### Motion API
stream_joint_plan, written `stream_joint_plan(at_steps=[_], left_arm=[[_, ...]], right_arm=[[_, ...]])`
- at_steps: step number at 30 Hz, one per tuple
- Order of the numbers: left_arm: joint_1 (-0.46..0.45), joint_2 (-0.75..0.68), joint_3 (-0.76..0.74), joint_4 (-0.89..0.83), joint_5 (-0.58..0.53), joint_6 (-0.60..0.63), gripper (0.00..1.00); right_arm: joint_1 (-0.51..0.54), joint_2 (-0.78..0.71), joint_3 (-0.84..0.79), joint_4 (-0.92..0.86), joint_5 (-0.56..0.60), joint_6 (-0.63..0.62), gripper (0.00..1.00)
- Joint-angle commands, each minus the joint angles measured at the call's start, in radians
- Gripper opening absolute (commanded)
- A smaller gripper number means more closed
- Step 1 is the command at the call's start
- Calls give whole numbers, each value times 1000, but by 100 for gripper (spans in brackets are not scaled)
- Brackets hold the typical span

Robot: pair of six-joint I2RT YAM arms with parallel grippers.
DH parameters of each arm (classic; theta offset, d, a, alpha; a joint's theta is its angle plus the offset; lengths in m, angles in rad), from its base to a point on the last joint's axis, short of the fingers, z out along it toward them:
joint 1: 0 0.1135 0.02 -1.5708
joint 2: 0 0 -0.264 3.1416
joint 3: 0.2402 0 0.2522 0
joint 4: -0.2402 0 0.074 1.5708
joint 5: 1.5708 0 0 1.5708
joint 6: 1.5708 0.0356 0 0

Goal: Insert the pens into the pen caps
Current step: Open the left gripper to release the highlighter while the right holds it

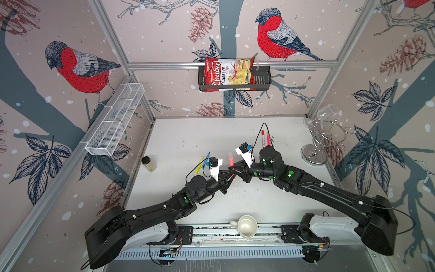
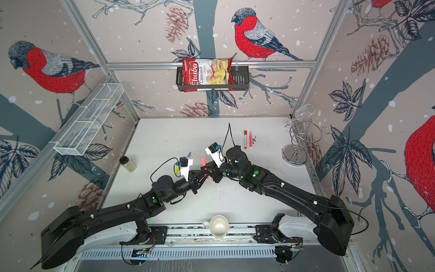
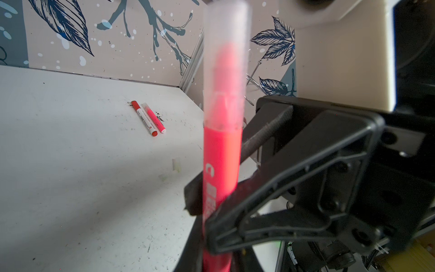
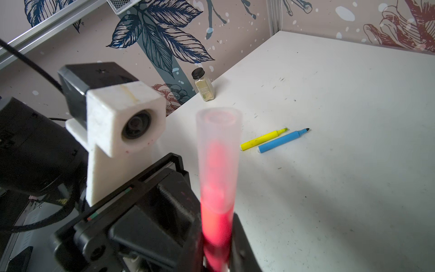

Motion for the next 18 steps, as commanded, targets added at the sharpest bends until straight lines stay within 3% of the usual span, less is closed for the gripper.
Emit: stream_joint_plan(at_steps=[1, 7, 13, 18], left_arm=[[-6, -7, 11, 27, 10, 24, 0], [-6, -30, 1, 8, -8, 29, 3], [-6, -20, 11, -24, -18, 36, 38], [-6, -30, 9, -54, -32, 41, 47]], right_arm=[[4, -3, 9, -15, 35, -2, 0], [1, 0, 18, -23, 81, 12, 0], [-13, 2, 32, -39, 125, 22, 0], [-59, 6, 46, -47, 145, 30, 0]])
